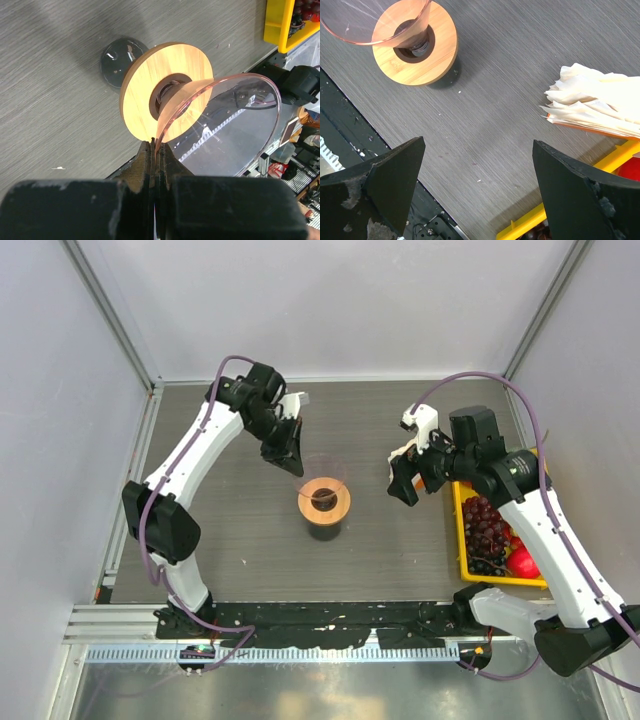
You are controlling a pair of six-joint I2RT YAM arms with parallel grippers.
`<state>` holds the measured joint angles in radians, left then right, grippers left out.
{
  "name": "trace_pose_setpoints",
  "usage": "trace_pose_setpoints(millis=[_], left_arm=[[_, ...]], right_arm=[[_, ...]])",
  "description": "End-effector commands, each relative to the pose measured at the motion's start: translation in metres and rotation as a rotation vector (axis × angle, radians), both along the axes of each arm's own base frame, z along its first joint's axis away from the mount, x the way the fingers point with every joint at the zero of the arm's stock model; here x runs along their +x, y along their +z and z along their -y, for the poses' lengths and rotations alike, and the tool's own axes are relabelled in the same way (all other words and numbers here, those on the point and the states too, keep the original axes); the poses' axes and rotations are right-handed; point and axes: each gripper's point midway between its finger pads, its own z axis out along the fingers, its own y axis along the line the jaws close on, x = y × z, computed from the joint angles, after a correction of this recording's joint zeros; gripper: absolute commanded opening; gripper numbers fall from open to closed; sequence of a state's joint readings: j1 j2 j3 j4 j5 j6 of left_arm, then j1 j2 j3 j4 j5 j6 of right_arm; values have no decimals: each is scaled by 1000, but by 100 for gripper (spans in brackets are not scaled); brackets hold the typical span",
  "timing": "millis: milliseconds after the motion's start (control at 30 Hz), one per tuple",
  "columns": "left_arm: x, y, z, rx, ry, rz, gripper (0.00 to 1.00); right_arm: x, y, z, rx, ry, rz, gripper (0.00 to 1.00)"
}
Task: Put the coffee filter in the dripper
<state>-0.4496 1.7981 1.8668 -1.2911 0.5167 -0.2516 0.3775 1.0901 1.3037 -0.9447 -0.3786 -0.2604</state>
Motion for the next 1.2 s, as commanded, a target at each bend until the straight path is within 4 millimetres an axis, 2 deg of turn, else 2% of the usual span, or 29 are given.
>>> trace_pose_setpoints(millis=[0, 233, 367, 567, 667, 800, 900, 933, 967, 1067, 1167], left_arm=[[9, 8, -4, 6, -1, 91, 0], [0, 9, -3, 0, -26, 111, 0], [-5, 3, 1, 10, -43, 120, 2], [-3, 1, -3, 38, -28, 170, 24], [-3, 8, -4, 36, -29, 192, 46], [-4, 26, -5, 11, -34, 244, 60], [-8, 41, -8, -15, -27, 286, 61], [-7, 40, -12, -16, -7, 285, 60], [-6, 41, -16, -19, 15, 285, 60], [-4, 37, -26, -25, 72, 274, 58], [-3, 36, -28, -41, 92, 264, 56]], right_arm=[[7, 14, -3, 13, 8, 43, 95], [9, 11, -5, 17, 16, 30, 96], [11, 11, -7, 22, 17, 30, 95], [12, 13, -9, 27, 23, 28, 95], [13, 15, -11, 38, 30, 27, 95], [12, 25, -22, 101, 46, 16, 95], [10, 37, -38, 202, 80, 2, 97], [13, 44, -45, 256, 61, -5, 100], [14, 41, -50, 287, 67, -30, 100], [19, 43, -70, 385, 31, -113, 93], [25, 32, -88, 404, 15, -182, 87]])
